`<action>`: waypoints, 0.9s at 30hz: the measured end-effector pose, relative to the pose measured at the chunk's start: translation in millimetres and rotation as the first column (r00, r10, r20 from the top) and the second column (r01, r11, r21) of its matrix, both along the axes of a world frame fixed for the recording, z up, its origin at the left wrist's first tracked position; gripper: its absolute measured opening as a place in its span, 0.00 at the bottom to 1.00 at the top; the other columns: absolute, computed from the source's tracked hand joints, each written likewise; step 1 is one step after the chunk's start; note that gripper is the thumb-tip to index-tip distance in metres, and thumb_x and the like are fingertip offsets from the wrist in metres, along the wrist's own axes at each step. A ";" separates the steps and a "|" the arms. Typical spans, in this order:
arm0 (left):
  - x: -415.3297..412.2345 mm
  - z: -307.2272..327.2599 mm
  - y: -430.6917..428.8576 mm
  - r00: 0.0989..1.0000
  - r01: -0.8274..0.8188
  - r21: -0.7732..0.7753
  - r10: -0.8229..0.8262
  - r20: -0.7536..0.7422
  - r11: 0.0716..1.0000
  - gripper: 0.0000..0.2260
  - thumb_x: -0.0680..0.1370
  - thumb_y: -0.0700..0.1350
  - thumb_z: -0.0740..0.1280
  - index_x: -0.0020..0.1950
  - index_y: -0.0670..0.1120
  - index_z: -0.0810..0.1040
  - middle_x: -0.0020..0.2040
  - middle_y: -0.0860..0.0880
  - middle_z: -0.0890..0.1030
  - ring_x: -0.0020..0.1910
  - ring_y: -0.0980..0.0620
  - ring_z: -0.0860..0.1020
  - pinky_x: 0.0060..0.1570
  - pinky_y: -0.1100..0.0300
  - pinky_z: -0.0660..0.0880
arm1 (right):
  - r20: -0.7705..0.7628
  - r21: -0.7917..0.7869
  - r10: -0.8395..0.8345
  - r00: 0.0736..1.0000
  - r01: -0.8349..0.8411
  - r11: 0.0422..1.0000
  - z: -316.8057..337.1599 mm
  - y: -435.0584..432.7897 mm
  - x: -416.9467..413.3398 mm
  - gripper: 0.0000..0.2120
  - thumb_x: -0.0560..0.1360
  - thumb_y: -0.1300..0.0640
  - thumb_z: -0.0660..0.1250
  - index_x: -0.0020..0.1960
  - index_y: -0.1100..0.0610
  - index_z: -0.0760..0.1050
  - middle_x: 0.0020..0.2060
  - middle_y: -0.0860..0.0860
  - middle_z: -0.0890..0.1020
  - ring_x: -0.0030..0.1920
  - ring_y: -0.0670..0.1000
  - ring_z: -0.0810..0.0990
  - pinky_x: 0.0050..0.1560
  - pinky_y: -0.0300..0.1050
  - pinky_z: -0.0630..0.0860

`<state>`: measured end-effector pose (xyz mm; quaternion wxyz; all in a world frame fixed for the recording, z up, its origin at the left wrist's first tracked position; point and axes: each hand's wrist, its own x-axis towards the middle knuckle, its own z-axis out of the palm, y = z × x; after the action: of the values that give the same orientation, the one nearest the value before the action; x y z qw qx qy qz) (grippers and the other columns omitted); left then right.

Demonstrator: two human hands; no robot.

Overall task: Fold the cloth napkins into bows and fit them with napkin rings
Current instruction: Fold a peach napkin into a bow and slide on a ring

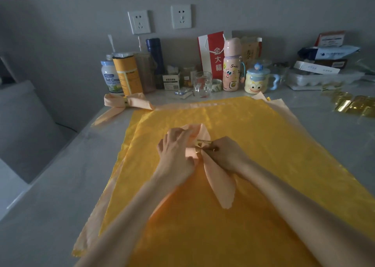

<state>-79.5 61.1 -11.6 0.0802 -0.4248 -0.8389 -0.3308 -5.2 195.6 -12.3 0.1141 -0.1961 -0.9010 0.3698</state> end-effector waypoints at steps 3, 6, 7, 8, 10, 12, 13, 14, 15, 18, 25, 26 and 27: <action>-25.2 27.0 6.6 0.995 -0.084 -0.001 0.084 0.060 0.996 0.22 0.73 0.36 0.63 0.65 0.51 0.72 0.66 0.52 0.69 0.68 0.52 0.63 0.65 0.57 0.53 | -0.003 0.033 -0.003 1.000 0.003 0.999 -1.1 -2.2 1.3 0.14 0.78 0.53 0.64 0.38 0.59 0.79 0.27 0.45 0.73 0.29 0.43 0.71 0.26 0.32 0.65; -50.7 33.1 32.8 0.990 -0.088 -0.196 0.107 0.089 0.977 0.21 0.78 0.50 0.63 0.71 0.50 0.67 0.71 0.51 0.68 0.71 0.50 0.64 0.70 0.52 0.56 | -0.002 0.024 -0.014 1.000 0.014 1.000 -4.6 -6.4 4.1 0.16 0.78 0.53 0.63 0.32 0.51 0.71 0.28 0.44 0.74 0.31 0.45 0.73 0.28 0.36 0.64; -54.4 29.7 41.7 0.985 -0.064 -0.276 0.104 0.134 0.959 0.24 0.78 0.54 0.64 0.72 0.50 0.65 0.72 0.51 0.67 0.71 0.49 0.64 0.72 0.50 0.55 | -0.007 0.028 -0.025 1.000 0.025 0.999 -6.2 -8.2 5.6 0.16 0.78 0.52 0.63 0.31 0.51 0.70 0.28 0.44 0.73 0.31 0.45 0.72 0.28 0.37 0.64; -57.4 24.3 49.5 0.980 -0.049 -0.348 0.113 0.165 0.936 0.26 0.77 0.57 0.64 0.73 0.51 0.64 0.72 0.52 0.67 0.72 0.49 0.63 0.72 0.48 0.52 | -0.021 0.041 -0.035 0.999 0.035 0.999 -7.8 -8.9 6.9 0.16 0.77 0.51 0.63 0.31 0.50 0.69 0.28 0.44 0.73 0.31 0.45 0.72 0.28 0.38 0.63; -61.0 18.4 61.2 0.979 -0.072 -0.461 0.151 0.136 0.884 0.30 0.74 0.63 0.64 0.72 0.53 0.65 0.71 0.52 0.69 0.72 0.47 0.62 0.72 0.43 0.44 | -0.059 0.051 -0.044 0.997 0.047 0.998 -7.6 -7.4 7.7 0.16 0.77 0.52 0.64 0.31 0.49 0.68 0.28 0.42 0.72 0.31 0.45 0.70 0.28 0.36 0.62; -64.7 18.3 71.0 0.984 -0.106 -0.517 0.163 0.066 0.849 0.26 0.75 0.60 0.64 0.71 0.54 0.66 0.70 0.52 0.69 0.72 0.47 0.61 0.71 0.40 0.45 | -0.117 0.009 -0.055 0.992 0.056 0.998 -4.8 -3.2 6.9 0.13 0.77 0.54 0.64 0.34 0.50 0.71 0.28 0.41 0.72 0.31 0.43 0.70 0.28 0.34 0.64; -64.1 19.9 74.0 0.987 -0.112 -0.532 0.155 0.036 0.840 0.23 0.77 0.56 0.63 0.71 0.54 0.66 0.70 0.52 0.69 0.71 0.47 0.62 0.71 0.39 0.47 | -0.145 -0.022 -0.070 0.987 0.067 0.997 -3.8 -0.3 5.9 0.11 0.77 0.56 0.64 0.36 0.51 0.73 0.29 0.42 0.72 0.30 0.42 0.70 0.28 0.33 0.66; -62.8 21.4 76.5 0.989 -0.109 -0.534 0.144 0.024 0.839 0.20 0.78 0.52 0.62 0.69 0.53 0.68 0.68 0.52 0.71 0.70 0.47 0.64 0.70 0.41 0.51 | -0.162 -0.045 -0.093 0.982 0.087 0.995 -3.4 2.8 5.3 0.10 0.77 0.57 0.64 0.36 0.52 0.73 0.28 0.42 0.73 0.29 0.41 0.70 0.28 0.32 0.66; -61.6 21.8 78.2 0.991 -0.096 -0.523 0.129 0.026 0.847 0.16 0.78 0.51 0.61 0.66 0.52 0.71 0.64 0.51 0.74 0.67 0.47 0.67 0.68 0.43 0.56 | -0.167 -0.061 -0.123 0.978 0.115 0.992 -3.8 6.3 4.6 0.10 0.77 0.58 0.64 0.37 0.53 0.74 0.28 0.43 0.73 0.27 0.42 0.71 0.27 0.31 0.67; -57.7 20.0 72.4 0.995 -0.032 -0.444 0.071 0.071 0.895 0.09 0.78 0.53 0.60 0.43 0.50 0.74 0.43 0.53 0.76 0.53 0.49 0.73 0.58 0.48 0.64 | -0.152 -0.138 -0.229 0.962 0.208 0.968 -5.1 17.2 3.7 0.08 0.77 0.58 0.64 0.43 0.60 0.79 0.26 0.47 0.75 0.20 0.43 0.73 0.22 0.33 0.67; -32.6 22.3 38.8 0.982 0.189 -0.227 -0.186 0.034 0.956 0.11 0.74 0.38 0.64 0.35 0.52 0.73 0.37 0.56 0.75 0.43 0.50 0.75 0.50 0.55 0.72 | -0.171 -0.213 -0.050 0.984 0.013 0.977 0.3 23.7 8.1 0.11 0.78 0.58 0.63 0.37 0.56 0.75 0.29 0.52 0.78 0.24 0.49 0.74 0.26 0.42 0.73; -29.0 22.7 33.2 0.980 0.194 -0.248 -0.199 0.004 0.949 0.09 0.75 0.37 0.64 0.40 0.51 0.77 0.40 0.56 0.76 0.45 0.51 0.75 0.51 0.56 0.71 | -0.156 -0.188 0.006 0.988 -0.036 0.981 -0.7 23.3 9.6 0.12 0.78 0.57 0.63 0.38 0.60 0.76 0.31 0.53 0.79 0.26 0.49 0.74 0.27 0.41 0.71; -24.3 22.6 28.4 0.979 0.189 -0.253 -0.201 -0.026 0.949 0.08 0.75 0.37 0.64 0.45 0.48 0.79 0.43 0.54 0.78 0.46 0.51 0.76 0.51 0.57 0.71 | -0.146 -0.164 0.051 0.988 -0.075 0.984 -1.1 22.9 10.8 0.13 0.78 0.56 0.63 0.40 0.65 0.77 0.32 0.55 0.79 0.27 0.48 0.74 0.28 0.40 0.70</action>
<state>-103.8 89.5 10.9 0.0145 -0.5206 -0.8254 -0.2179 5.6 218.5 -13.3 0.1487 -0.1496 -0.8619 0.4612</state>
